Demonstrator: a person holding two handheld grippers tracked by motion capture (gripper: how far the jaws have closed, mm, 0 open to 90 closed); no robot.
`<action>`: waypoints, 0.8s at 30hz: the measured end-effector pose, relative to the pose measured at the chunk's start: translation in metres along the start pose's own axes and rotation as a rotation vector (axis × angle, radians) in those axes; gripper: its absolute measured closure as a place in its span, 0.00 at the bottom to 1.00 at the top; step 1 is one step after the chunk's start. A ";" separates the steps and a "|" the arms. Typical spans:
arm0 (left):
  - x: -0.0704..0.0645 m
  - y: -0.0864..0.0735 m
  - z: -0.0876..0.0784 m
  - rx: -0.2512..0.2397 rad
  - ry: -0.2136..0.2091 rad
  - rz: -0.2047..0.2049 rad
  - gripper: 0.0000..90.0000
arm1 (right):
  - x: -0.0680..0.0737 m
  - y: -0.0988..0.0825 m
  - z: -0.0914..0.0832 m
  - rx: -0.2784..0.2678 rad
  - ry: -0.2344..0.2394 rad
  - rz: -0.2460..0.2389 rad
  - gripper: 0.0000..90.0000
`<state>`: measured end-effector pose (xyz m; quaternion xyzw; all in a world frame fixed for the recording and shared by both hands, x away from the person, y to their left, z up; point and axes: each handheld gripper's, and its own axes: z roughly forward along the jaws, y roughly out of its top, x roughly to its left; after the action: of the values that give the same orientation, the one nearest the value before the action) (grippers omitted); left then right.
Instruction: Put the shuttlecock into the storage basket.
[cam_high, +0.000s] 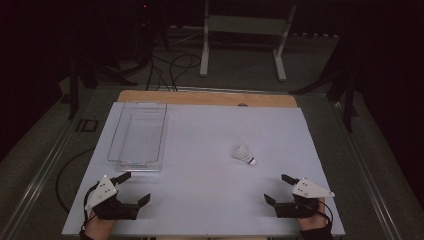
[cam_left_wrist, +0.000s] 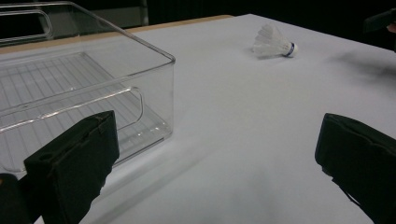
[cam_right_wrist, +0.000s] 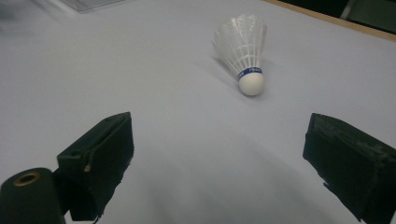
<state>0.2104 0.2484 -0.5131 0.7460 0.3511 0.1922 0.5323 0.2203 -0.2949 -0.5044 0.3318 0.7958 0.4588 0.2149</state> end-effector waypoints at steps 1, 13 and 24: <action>0.000 0.000 0.000 -0.001 -0.003 -0.002 0.01 | 0.001 0.001 -0.001 -0.005 -0.011 -0.002 0.10; 0.000 0.000 0.000 -0.004 -0.005 -0.004 0.01 | 0.003 0.007 -0.005 0.028 -0.043 -0.011 0.10; 0.001 0.000 0.000 -0.007 -0.004 -0.009 0.01 | 0.008 0.022 -0.013 0.015 -0.039 -0.023 0.09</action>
<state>0.2112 0.2491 -0.5130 0.7429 0.3525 0.1896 0.5366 0.2138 -0.2893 -0.4796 0.3331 0.7986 0.4437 0.2331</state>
